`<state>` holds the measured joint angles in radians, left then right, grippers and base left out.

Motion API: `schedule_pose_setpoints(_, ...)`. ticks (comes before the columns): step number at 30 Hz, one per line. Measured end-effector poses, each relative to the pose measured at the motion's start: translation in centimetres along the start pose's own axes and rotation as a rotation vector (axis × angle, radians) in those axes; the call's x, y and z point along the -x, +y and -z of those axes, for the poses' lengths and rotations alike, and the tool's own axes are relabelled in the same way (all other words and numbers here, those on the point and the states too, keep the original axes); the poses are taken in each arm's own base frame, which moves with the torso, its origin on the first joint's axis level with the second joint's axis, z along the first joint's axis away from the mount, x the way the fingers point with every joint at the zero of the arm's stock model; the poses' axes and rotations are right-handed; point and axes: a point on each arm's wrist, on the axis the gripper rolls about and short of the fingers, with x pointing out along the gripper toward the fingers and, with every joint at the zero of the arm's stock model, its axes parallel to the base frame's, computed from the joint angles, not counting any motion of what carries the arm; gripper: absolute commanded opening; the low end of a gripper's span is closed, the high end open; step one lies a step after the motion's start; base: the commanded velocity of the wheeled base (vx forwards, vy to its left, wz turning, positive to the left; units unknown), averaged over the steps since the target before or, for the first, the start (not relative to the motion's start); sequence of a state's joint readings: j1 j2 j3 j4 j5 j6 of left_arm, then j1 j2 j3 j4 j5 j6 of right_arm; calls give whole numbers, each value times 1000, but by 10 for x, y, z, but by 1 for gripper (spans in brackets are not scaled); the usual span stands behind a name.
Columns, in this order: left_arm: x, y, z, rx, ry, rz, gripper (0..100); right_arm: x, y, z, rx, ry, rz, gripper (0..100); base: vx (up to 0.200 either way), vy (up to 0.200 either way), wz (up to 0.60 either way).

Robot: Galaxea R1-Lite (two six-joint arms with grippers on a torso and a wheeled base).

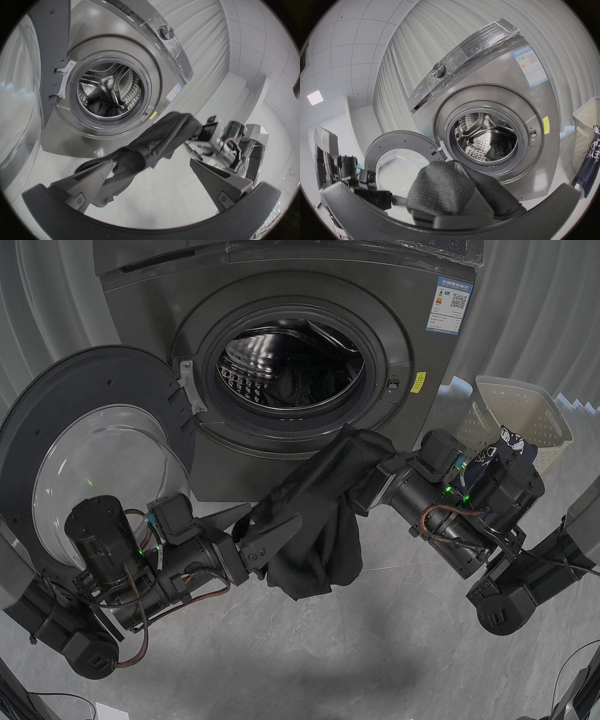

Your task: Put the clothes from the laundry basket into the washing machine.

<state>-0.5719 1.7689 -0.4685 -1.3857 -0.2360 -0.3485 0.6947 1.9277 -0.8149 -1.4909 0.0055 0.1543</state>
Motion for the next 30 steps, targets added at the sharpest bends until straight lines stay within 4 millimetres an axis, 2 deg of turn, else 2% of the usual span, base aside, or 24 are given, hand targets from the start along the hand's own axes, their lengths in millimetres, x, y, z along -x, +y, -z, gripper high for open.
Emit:
schedule_pose_setpoints(6,4,10,20,7,49,-27,100,-8,1,-7,-1,-29,8,0,0,0,0)
schedule_pose_setpoints(16,-3,27,52,-5,108,-54,100,-10,0,-10,0,-39,22,0,0,0,0)
schedule_pose_setpoints(30,-31,67,89,-96,182,-123,100,-8,6,-14,-6,-45,7,0,0,0,0)
